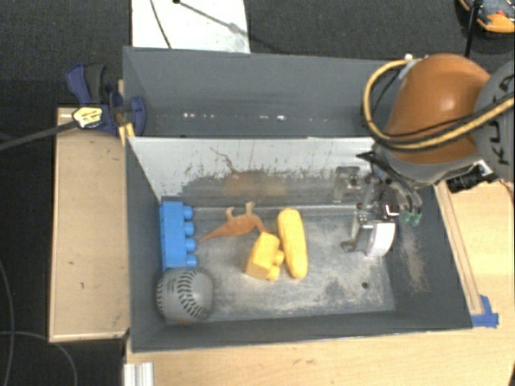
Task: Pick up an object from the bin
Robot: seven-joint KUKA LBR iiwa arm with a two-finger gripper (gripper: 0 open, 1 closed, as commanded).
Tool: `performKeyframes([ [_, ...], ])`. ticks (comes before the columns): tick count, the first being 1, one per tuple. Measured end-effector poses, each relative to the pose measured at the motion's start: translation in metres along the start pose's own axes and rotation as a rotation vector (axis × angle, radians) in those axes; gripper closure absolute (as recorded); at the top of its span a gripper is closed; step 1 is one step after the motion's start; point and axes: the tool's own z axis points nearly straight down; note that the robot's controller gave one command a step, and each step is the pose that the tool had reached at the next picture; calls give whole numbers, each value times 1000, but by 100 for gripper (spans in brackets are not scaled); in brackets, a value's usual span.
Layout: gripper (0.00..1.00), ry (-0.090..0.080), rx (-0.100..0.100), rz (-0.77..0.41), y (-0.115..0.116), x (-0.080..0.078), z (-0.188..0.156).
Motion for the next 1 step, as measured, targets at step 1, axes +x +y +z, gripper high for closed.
performKeyframes([
  [1,0,-9,0,0,0,-1,-5],
])
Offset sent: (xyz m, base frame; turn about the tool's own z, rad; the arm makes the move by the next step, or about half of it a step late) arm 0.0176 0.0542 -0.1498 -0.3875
